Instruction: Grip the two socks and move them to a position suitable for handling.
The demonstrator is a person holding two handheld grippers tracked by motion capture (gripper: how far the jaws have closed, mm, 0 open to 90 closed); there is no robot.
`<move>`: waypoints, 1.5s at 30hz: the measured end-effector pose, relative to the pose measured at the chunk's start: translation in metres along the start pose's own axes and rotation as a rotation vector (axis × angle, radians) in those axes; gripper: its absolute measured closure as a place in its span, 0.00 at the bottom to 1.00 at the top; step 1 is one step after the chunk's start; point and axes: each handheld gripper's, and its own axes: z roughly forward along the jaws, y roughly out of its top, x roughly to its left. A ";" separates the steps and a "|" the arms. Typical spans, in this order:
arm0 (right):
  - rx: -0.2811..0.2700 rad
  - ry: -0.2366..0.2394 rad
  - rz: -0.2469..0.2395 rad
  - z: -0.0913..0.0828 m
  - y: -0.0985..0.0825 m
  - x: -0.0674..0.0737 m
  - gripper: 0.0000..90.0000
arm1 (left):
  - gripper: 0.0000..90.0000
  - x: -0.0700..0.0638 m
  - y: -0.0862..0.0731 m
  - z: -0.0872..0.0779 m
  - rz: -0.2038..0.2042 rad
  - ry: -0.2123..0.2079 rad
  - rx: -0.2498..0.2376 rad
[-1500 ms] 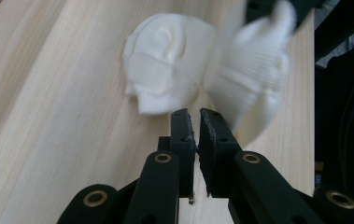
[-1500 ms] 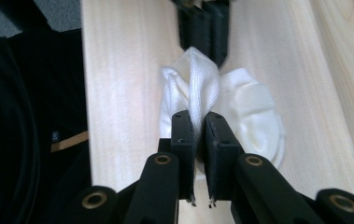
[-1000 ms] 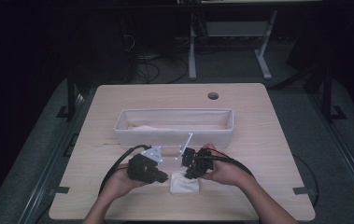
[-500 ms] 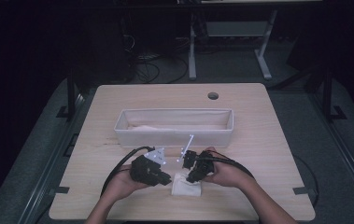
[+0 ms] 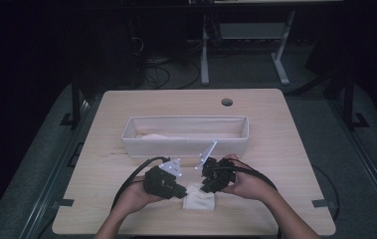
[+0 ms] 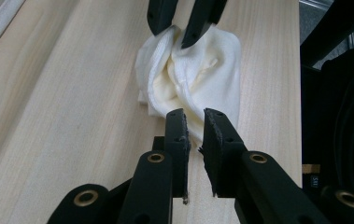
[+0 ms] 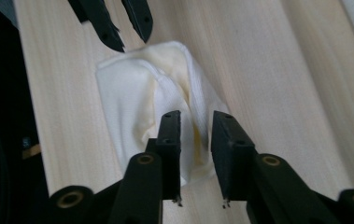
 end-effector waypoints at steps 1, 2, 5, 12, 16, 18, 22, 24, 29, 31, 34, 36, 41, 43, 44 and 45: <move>-0.011 -0.013 -0.008 -0.003 -0.001 0.001 0.82 | 0.88 0.000 0.000 0.000 0.001 0.001 0.003; -0.011 -0.013 -0.008 -0.003 -0.001 0.001 0.82 | 0.89 0.000 0.000 0.000 0.001 0.001 0.003; -0.048 0.014 -0.075 -0.009 -0.001 0.008 0.98 | 0.89 0.001 0.000 0.001 -0.010 0.005 0.004; -0.008 0.026 -0.090 0.007 0.005 0.011 1.00 | 0.89 0.001 -0.001 -0.002 -0.006 0.005 0.000; 0.010 0.005 -0.048 0.017 0.005 0.004 1.00 | 0.89 0.001 -0.002 -0.004 -0.002 0.010 -0.005; 0.020 0.000 -0.047 0.023 0.004 0.003 1.00 | 0.89 0.000 -0.003 -0.004 -0.004 0.010 -0.007; -0.004 0.033 -0.007 0.028 -0.002 -0.003 1.00 | 0.89 -0.001 -0.002 -0.003 0.004 0.011 -0.003; -0.011 0.024 -0.013 0.025 -0.002 -0.001 1.00 | 0.89 -0.001 -0.002 -0.003 0.003 0.011 -0.004; -0.093 0.011 -0.027 0.009 -0.003 0.000 1.00 | 0.89 -0.002 0.003 0.000 0.018 0.008 -0.008; -0.100 -0.003 -0.015 0.008 -0.004 -0.002 1.00 | 0.89 -0.004 0.004 0.003 0.016 0.004 -0.009; -0.056 -0.008 0.014 0.016 -0.005 -0.006 1.00 | 0.89 -0.003 0.006 0.006 0.013 0.009 -0.002; -0.050 -0.010 0.015 0.018 -0.005 -0.008 1.00 | 0.89 -0.002 0.006 0.007 0.013 0.009 0.004; -0.038 -0.002 0.037 0.026 -0.006 -0.011 1.00 | 0.89 0.001 0.004 0.007 0.006 0.014 0.005; -0.034 -0.004 0.037 0.025 -0.005 -0.011 1.00 | 0.88 0.001 0.004 0.006 0.003 0.012 0.003; -0.035 -0.007 0.035 0.024 -0.005 -0.011 0.99 | 0.88 0.000 0.003 0.004 0.000 0.013 0.001; -0.041 -0.009 0.030 0.023 -0.005 -0.010 0.98 | 0.88 0.000 0.003 0.004 0.001 0.016 -0.001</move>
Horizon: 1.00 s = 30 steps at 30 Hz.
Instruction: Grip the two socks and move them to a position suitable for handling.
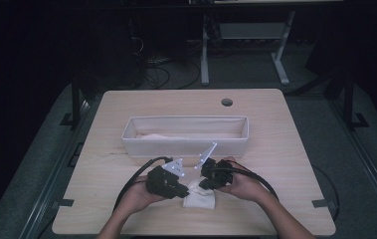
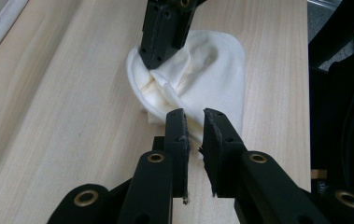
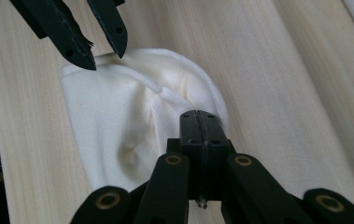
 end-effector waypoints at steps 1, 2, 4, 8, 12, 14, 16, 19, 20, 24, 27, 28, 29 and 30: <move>-0.011 0.002 -0.002 -0.004 0.000 0.001 0.96 | 0.88 0.000 0.000 -0.001 0.003 0.001 0.001; -0.011 0.002 -0.002 -0.004 0.000 0.001 0.96 | 0.88 0.000 0.000 -0.001 0.003 0.001 0.001; -0.031 -0.004 -0.008 -0.010 -0.001 0.003 0.94 | 0.88 0.000 -0.002 -0.002 -0.004 0.005 -0.006; -0.068 0.018 -0.044 -0.022 -0.005 0.008 0.85 | 0.87 0.000 -0.005 -0.006 -0.007 0.012 -0.011; -0.061 0.049 -0.079 -0.024 -0.005 0.015 0.75 | 0.87 -0.001 -0.008 -0.008 -0.013 0.019 -0.012; -0.049 0.068 -0.118 -0.025 -0.002 0.022 0.68 | 0.86 -0.001 -0.010 -0.010 -0.020 0.024 -0.015; -0.035 0.054 -0.150 -0.024 0.001 0.026 0.65 | 0.86 -0.001 -0.013 -0.013 -0.024 0.034 -0.016; -0.019 0.066 -0.170 -0.022 0.005 0.028 0.61 | 0.86 -0.001 -0.015 -0.015 -0.024 0.039 -0.019; -0.013 0.069 -0.179 -0.019 0.006 0.029 0.58 | 0.86 -0.001 -0.016 -0.016 -0.026 0.039 -0.020; 0.027 0.057 -0.185 -0.009 0.010 0.026 0.55 | 0.84 -0.001 -0.023 -0.020 -0.036 0.055 -0.018; 0.043 0.053 -0.192 -0.003 0.011 0.026 0.54 | 0.84 -0.001 -0.028 -0.023 -0.045 0.064 -0.017; 0.047 0.051 -0.196 -0.001 0.012 0.026 0.54 | 0.84 0.000 -0.030 -0.023 -0.050 0.064 -0.019; 0.047 0.051 -0.196 -0.001 0.012 0.026 0.54 | 0.84 0.000 -0.030 -0.023 -0.050 0.064 -0.019; 0.052 0.049 -0.202 0.002 0.013 0.026 0.53 | 0.84 0.000 -0.032 -0.024 -0.055 0.068 -0.022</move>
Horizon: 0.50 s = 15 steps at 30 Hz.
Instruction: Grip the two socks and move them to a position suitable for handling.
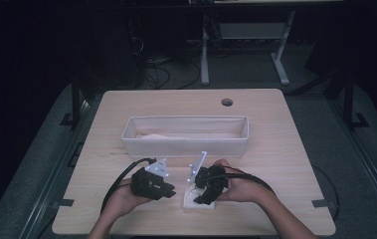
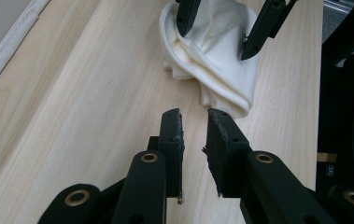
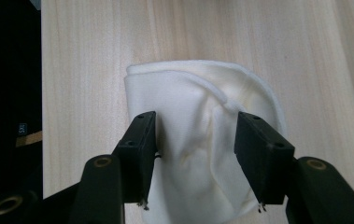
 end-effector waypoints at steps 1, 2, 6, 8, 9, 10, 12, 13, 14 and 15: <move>0.001 -0.001 -0.001 0.001 0.000 0.000 0.53 | 0.84 0.000 -0.001 0.000 -0.003 -0.001 -0.001; 0.003 -0.002 -0.003 0.001 0.000 0.000 0.53 | 0.84 0.000 -0.002 -0.001 -0.001 0.001 -0.002; 0.009 0.002 0.001 0.003 0.001 -0.001 0.52 | 0.83 0.000 -0.004 -0.002 -0.007 0.003 -0.006; 0.019 0.000 -0.001 0.005 0.001 -0.001 0.51 | 0.83 0.000 -0.005 -0.003 -0.011 0.001 -0.012; 0.020 0.001 -0.006 0.006 0.001 -0.001 0.50 | 0.83 0.000 -0.006 -0.003 -0.012 0.001 -0.014; 0.025 0.002 -0.009 0.007 0.001 -0.001 0.50 | 0.83 0.001 -0.007 -0.004 -0.011 0.001 -0.015; 0.026 -0.009 -0.021 0.004 0.003 0.000 0.50 | 0.83 0.001 -0.008 -0.004 -0.017 0.001 -0.018; 0.020 -0.012 -0.021 0.003 0.004 0.000 0.50 | 0.82 0.001 -0.009 -0.004 -0.018 0.001 -0.019; 0.017 -0.014 -0.019 0.000 0.005 0.001 0.50 | 0.82 0.001 -0.010 -0.005 -0.019 0.002 -0.020; 0.017 -0.015 -0.019 -0.001 0.006 0.001 0.49 | 0.82 0.001 -0.011 -0.005 -0.021 0.002 -0.023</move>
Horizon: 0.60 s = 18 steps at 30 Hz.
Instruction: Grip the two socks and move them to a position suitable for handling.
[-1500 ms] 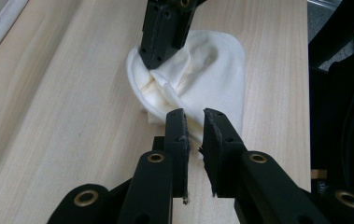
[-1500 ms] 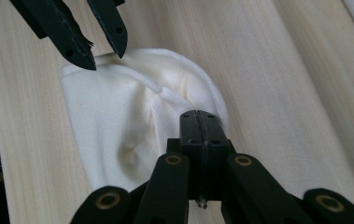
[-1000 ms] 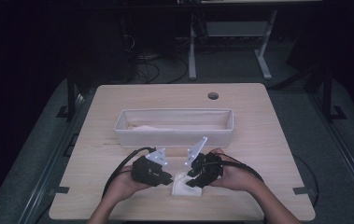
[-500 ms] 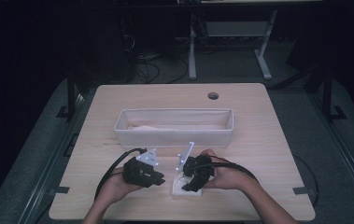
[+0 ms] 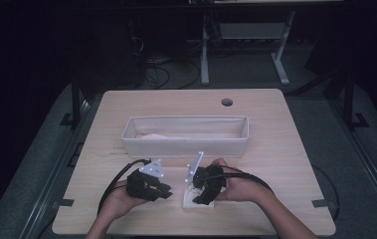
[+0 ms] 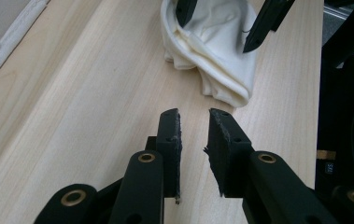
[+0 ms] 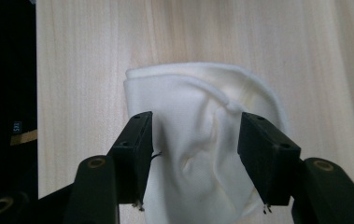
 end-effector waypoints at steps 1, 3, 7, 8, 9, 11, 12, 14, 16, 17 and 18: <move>0.000 -0.001 -0.004 -0.001 0.001 0.000 0.49 | 0.82 0.000 0.000 -0.001 -0.001 -0.001 -0.003; 0.012 -0.014 -0.007 -0.001 0.001 0.000 0.49 | 0.82 0.000 -0.001 -0.002 -0.004 0.001 -0.007; 0.043 -0.015 -0.011 0.005 0.002 -0.001 0.47 | 0.81 0.001 -0.003 -0.005 -0.005 0.006 -0.018; 0.043 -0.015 -0.011 0.005 0.002 -0.001 0.47 | 0.81 0.001 -0.003 -0.005 -0.005 0.006 -0.018; 0.055 -0.014 -0.014 0.007 0.002 -0.001 0.47 | 0.81 0.001 -0.003 -0.006 -0.006 0.007 -0.020; 0.056 -0.019 -0.018 0.009 0.003 -0.001 0.47 | 0.81 0.002 -0.004 -0.008 -0.008 0.008 -0.023; 0.059 -0.018 -0.017 0.010 0.003 -0.001 0.47 | 0.81 0.002 -0.004 -0.008 -0.010 0.009 -0.024; 0.067 -0.016 -0.014 0.012 0.003 -0.001 0.47 | 0.81 0.002 -0.005 -0.010 -0.013 0.011 -0.028; 0.073 -0.020 -0.023 0.013 0.003 0.000 0.47 | 0.81 0.003 -0.006 -0.011 -0.014 0.014 -0.029; 0.073 -0.020 -0.023 0.013 0.003 0.000 0.47 | 0.81 0.003 -0.006 -0.011 -0.014 0.014 -0.029; 0.077 -0.024 -0.026 0.014 0.003 0.001 0.47 | 0.81 0.004 -0.007 -0.012 -0.013 0.016 -0.031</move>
